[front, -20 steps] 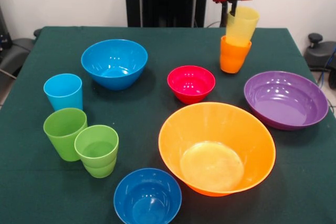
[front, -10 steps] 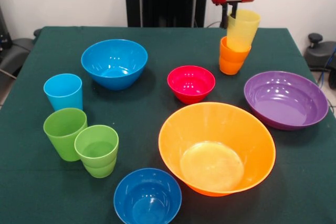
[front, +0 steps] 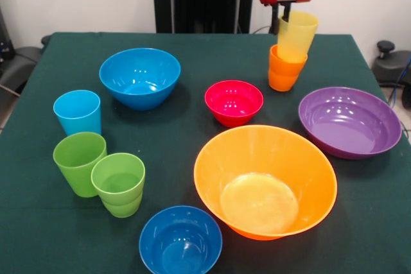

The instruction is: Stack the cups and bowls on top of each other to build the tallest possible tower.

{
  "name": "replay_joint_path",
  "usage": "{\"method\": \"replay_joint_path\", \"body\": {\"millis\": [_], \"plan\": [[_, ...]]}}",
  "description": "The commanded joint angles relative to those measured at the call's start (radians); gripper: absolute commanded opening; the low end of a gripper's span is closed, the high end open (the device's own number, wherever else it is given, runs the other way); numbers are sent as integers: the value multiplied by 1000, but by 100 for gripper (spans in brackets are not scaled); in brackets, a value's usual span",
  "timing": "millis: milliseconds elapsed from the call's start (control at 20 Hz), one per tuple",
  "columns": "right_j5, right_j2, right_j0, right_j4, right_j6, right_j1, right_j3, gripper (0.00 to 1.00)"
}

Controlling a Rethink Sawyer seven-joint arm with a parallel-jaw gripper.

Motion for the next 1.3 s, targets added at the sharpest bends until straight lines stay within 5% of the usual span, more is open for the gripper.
{"method": "replay_joint_path", "body": {"millis": [50, 1300], "plan": [[22, -6, 23, -64, 49, 49, -29, 0], [-106, 72, -15, -51, 95, 71, -14, 0]]}}
